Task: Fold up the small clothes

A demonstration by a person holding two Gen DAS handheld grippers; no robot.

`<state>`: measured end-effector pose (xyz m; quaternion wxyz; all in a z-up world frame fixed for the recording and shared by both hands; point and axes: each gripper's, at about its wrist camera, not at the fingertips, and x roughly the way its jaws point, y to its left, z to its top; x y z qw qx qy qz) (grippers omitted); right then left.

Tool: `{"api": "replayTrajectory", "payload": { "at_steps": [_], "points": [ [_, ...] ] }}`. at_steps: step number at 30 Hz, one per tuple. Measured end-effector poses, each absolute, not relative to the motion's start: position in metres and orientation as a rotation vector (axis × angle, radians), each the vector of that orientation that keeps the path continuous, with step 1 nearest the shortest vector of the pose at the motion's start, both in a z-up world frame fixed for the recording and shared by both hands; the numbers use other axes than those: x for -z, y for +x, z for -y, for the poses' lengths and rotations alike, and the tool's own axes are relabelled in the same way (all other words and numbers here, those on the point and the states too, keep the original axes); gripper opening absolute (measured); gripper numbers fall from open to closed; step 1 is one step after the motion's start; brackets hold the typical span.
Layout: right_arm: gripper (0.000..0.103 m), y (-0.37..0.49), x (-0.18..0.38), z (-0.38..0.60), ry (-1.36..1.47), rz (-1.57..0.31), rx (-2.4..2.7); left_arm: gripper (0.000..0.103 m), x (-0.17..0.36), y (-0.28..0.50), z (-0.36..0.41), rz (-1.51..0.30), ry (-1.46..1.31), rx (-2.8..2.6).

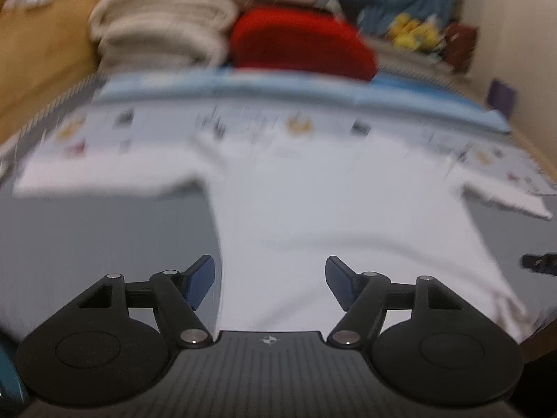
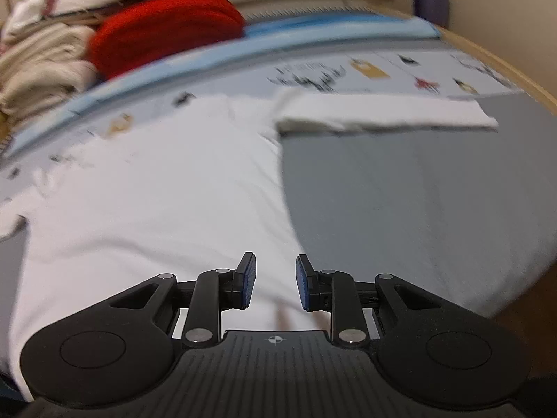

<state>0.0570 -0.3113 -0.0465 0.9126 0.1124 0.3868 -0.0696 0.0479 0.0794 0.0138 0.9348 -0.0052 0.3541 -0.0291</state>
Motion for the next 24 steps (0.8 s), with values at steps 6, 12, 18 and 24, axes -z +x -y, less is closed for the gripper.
{"api": "replayTrajectory", "payload": {
  "at_steps": [6,12,18,24],
  "points": [
    [0.026,0.054,0.027,0.294,0.184,-0.706,0.093,0.076,-0.056,0.115,-0.08,-0.558,0.101,0.102],
    [0.026,0.057,0.019,0.292,0.153,-0.602,0.124,0.075,-0.045,0.173,-0.099,-0.438,0.154,0.068],
    [0.026,0.058,0.007,0.29,0.137,-0.543,0.14,0.064,-0.016,0.212,-0.125,-0.568,-0.001,-0.008],
    [0.026,0.075,-0.021,0.272,0.119,-0.502,0.103,0.063,-0.012,0.229,-0.153,-0.605,-0.047,-0.068]
  ]
}}
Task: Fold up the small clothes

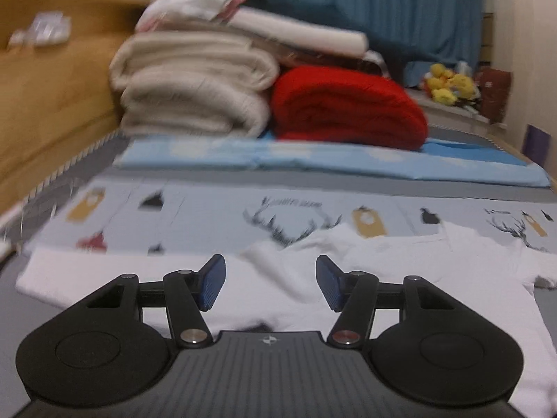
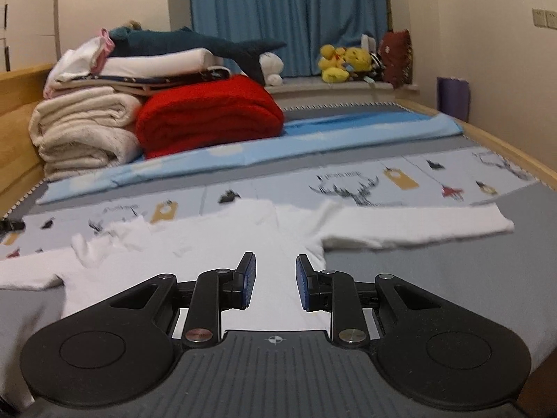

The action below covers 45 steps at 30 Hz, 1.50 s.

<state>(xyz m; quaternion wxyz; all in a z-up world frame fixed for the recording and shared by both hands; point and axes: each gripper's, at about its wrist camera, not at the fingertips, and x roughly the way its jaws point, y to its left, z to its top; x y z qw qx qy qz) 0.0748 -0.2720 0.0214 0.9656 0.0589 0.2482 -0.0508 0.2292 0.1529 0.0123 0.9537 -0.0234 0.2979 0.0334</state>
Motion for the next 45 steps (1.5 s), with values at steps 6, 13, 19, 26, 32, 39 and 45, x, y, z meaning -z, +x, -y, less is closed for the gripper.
{"api": "replayTrajectory", "payload": {
  "at_steps": [6,13,19,26,32,39,45],
  "points": [
    [0.027,0.127,-0.056,0.236,0.067,-0.478,-0.026,0.038,0.003,0.238,-0.213,-0.706,-0.184,-0.168],
    [0.027,0.206,-0.074,0.185,0.004,-0.423,-0.148,0.034,0.016,0.238,-0.265,-0.73,-0.236,-0.299],
    [0.027,0.245,-0.037,0.17,0.031,-0.531,-0.176,0.034,0.027,0.25,-0.296,-0.749,-0.251,-0.332],
    [0.009,0.265,-0.034,0.152,-0.007,-0.51,-0.228,0.036,0.043,0.27,-0.357,-0.753,-0.373,-0.377],
    [0.008,0.286,-0.025,0.16,-0.007,-0.556,-0.226,0.045,0.067,0.263,-0.444,-0.769,-0.594,-0.527],
    [0.009,0.296,-0.017,0.169,0.008,-0.61,-0.236,0.045,0.092,0.254,-0.501,-0.73,-0.781,-0.652],
    [0.009,0.298,-0.008,0.173,0.0,-0.659,-0.222,0.045,0.1,0.264,-0.51,-0.713,-0.781,-0.697]
  ]
}}
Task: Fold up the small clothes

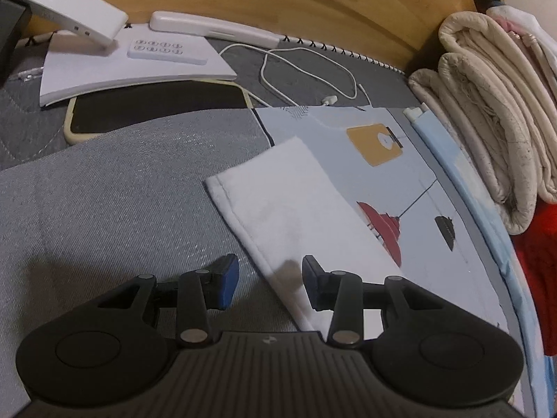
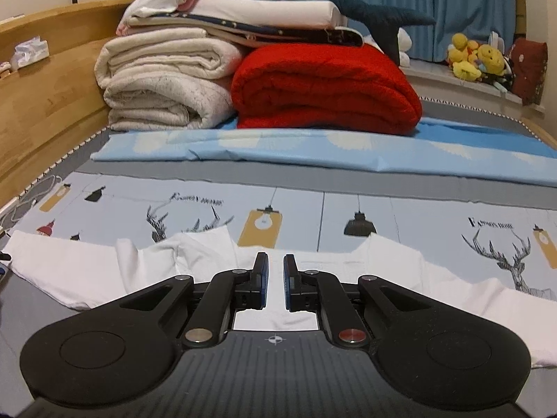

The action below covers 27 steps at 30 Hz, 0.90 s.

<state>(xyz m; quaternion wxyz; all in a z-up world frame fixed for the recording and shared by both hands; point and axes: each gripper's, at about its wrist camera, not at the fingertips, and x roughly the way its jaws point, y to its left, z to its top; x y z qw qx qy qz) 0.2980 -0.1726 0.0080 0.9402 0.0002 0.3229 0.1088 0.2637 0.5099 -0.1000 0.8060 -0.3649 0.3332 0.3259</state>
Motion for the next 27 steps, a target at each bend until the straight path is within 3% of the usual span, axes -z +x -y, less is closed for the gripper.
{"api": "replayTrajectory", "payload": {
  "at_steps": [11,14,19,27],
  "points": [
    [0.009,0.299,0.006,0.185,0.005,-0.752,-0.16,0.047,0.099,0.281,-0.493,-0.732,-0.648,-0.739],
    [0.009,0.297,0.007,0.193,0.019,-0.761,-0.142,0.003,0.096,0.286,-0.485,-0.743,-0.569,-0.768],
    [0.009,0.295,0.006,0.211,0.053,-0.769,-0.1,0.003,0.058,0.294,-0.446,-0.657,-0.458,-0.761],
    [0.008,0.281,-0.013,0.24,0.16,-0.751,-0.07,0.002,-0.015,0.302,-0.284,-0.516,-0.388,-0.392]
  ]
}}
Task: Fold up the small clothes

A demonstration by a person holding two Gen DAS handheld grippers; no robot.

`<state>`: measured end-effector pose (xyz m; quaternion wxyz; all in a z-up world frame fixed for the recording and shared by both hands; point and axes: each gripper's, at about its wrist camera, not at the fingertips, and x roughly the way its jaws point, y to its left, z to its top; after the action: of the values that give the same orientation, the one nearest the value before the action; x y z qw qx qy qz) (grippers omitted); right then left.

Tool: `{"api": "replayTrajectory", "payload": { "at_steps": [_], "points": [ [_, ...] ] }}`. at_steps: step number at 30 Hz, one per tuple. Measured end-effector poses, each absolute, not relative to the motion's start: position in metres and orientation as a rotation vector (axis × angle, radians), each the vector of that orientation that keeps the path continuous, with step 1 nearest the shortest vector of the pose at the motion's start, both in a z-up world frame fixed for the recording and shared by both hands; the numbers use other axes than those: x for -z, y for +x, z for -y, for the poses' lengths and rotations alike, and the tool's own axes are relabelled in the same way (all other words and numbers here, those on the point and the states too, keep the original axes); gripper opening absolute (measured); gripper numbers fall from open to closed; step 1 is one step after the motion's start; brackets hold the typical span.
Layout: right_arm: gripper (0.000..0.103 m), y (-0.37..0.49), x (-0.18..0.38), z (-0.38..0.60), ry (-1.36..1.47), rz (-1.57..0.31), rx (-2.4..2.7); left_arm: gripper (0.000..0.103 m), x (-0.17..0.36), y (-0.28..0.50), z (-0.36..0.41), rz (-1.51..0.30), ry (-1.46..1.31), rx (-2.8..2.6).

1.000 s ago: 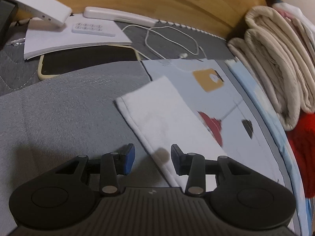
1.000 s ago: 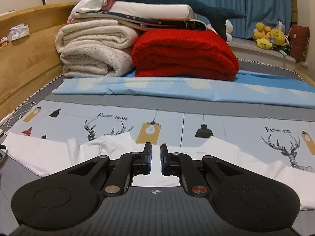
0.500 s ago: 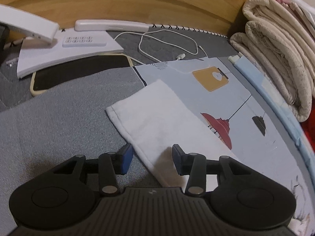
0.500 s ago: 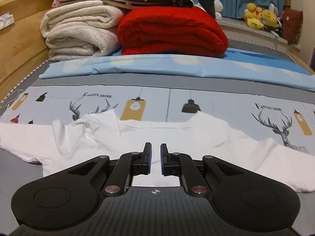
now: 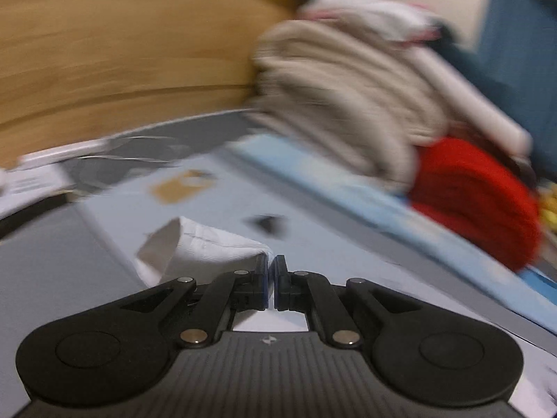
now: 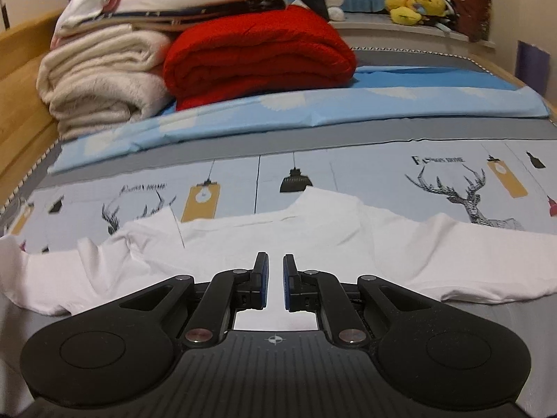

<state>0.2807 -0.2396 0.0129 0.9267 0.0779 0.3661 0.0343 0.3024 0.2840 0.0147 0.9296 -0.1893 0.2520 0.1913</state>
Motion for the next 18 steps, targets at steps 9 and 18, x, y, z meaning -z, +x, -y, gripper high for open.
{"api": "replayTrajectory", "payload": {
  "at_steps": [9,18],
  "points": [
    [0.009,0.263,-0.008,0.279,0.279,-0.769,0.015,0.039,-0.017,0.305,-0.029,-0.665,-0.457,0.41],
    [0.009,0.275,0.025,0.29,0.362,-0.837,0.024,0.04,0.007,0.319,-0.093,-0.713,-0.378,-0.105]
  ]
}}
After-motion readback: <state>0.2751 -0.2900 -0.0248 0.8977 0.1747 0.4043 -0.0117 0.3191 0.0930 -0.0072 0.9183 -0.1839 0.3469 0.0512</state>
